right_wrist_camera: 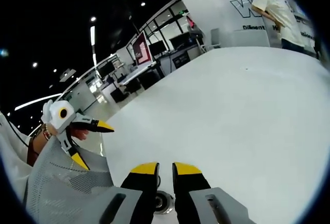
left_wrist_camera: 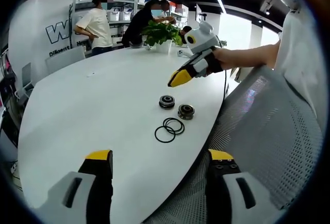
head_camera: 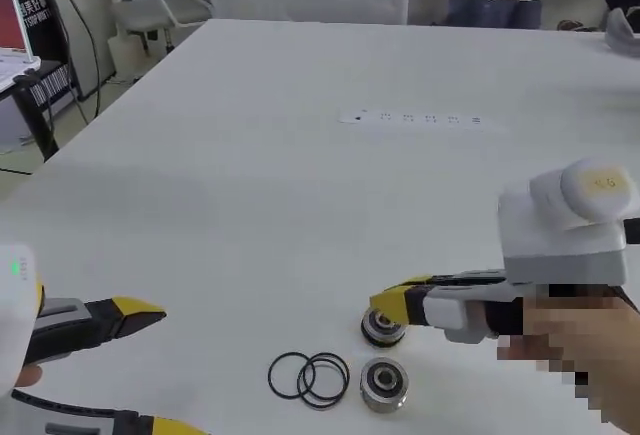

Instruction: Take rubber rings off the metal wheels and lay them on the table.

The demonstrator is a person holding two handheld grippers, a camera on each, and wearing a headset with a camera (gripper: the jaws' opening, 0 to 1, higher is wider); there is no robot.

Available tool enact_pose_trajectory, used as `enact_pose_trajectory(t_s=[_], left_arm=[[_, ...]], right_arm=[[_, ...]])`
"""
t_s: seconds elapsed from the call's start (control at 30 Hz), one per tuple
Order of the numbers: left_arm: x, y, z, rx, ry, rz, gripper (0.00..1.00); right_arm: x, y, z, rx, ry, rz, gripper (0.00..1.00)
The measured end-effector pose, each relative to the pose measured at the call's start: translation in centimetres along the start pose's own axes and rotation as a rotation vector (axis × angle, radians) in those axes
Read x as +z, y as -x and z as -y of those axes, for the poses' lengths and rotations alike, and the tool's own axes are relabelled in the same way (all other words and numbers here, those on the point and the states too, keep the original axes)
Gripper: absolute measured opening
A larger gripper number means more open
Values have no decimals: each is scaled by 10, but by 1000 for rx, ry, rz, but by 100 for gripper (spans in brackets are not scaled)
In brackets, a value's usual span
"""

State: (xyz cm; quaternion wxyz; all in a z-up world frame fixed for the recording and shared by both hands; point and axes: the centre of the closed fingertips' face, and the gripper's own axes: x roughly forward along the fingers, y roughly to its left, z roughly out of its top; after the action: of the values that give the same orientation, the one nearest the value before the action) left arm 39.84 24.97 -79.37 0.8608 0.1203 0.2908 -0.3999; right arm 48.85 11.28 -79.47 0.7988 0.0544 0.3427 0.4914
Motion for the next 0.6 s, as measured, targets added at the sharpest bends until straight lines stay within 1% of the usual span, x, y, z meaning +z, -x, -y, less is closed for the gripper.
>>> enact_pose_trajectory(t_s=[0.23,0.43,0.53,0.6], left_arm=[[-1,0,0,-3,-2,-4,71],[-1,0,0,-5,-10,-10,71],[-3,0,-1,-4,-21,-27,72],[-2,0,1,-12,-25,-26,73]], right_arm=[[6,8,12,-26,-36,39,8],[6,14,21,-42,-62,56,10],[6,15,24,-49,-59,61,13],[5,17,25,-54,-52,59,14]])
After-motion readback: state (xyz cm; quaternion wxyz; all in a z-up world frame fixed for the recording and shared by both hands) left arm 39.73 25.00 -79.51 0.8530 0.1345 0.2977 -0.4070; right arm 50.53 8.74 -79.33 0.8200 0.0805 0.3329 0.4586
